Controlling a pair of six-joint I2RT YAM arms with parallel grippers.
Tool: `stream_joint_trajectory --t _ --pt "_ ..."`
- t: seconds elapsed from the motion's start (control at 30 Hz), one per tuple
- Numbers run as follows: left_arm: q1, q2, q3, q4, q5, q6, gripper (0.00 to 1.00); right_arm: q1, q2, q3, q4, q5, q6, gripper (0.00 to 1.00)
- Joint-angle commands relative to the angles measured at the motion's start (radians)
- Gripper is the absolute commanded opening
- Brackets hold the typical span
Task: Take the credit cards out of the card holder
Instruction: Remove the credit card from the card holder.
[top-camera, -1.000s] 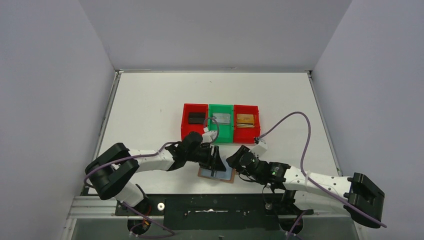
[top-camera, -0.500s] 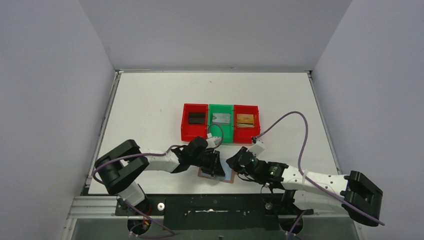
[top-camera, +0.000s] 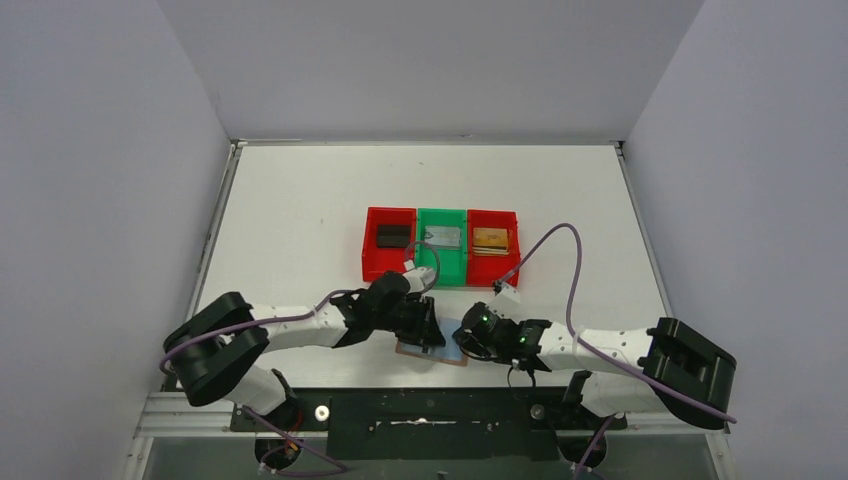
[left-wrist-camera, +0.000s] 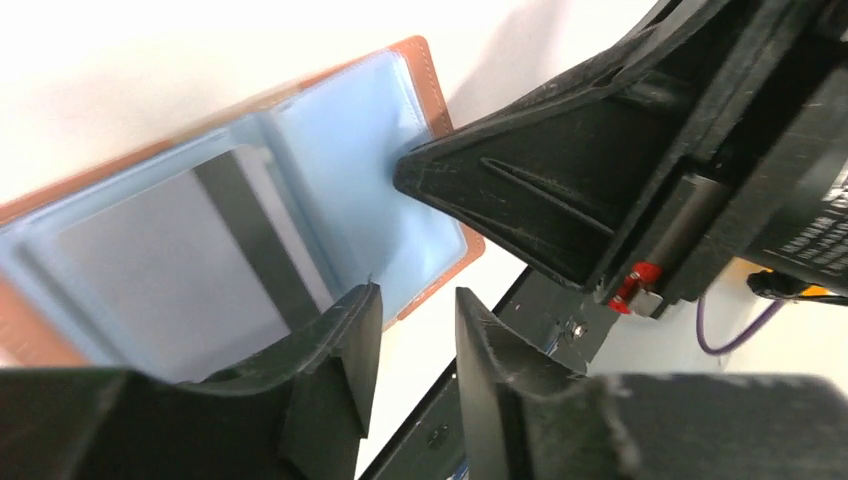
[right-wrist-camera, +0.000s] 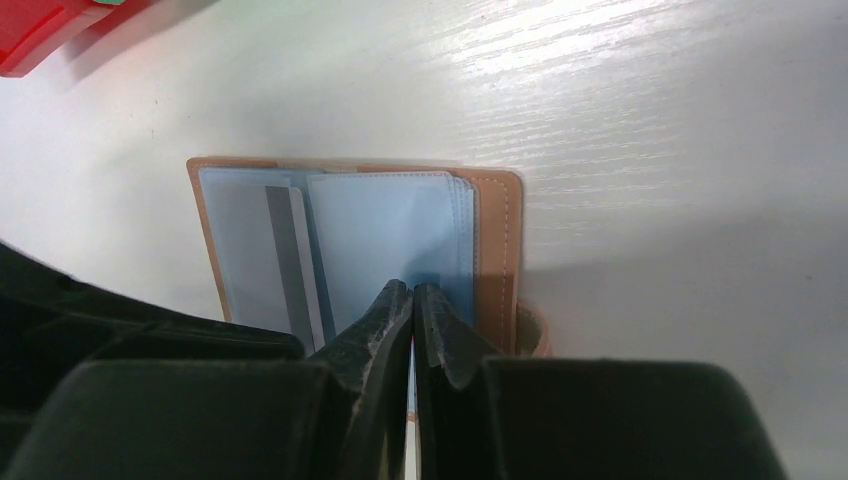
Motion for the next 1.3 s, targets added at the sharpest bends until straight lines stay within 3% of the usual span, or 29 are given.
stream_joint_trajectory --t 0.0,0.13,0.47,0.9,1.27 --pt "0.016 -0.160 0.044 -0.186 -0.211 0.031 0.38 -0.006 0.011 0.012 -0.099 0.039 0.033 0.03" --pt "0.055 -0.203 0.047 -0.340 -0.321 0.019 0.43 -0.004 0.028 0.020 -0.093 0.036 0.031 0.03" --pt "0.063 -0.140 0.043 -0.349 -0.257 0.029 0.45 -0.005 0.042 0.031 -0.078 0.031 0.019 0.04" --pt "0.028 -0.056 0.062 -0.385 -0.299 0.004 0.16 0.000 -0.061 0.076 0.106 -0.014 -0.144 0.17" --pt "-0.004 -0.062 0.053 -0.371 -0.326 -0.050 0.12 -0.001 0.071 0.061 0.160 -0.067 -0.059 0.22"
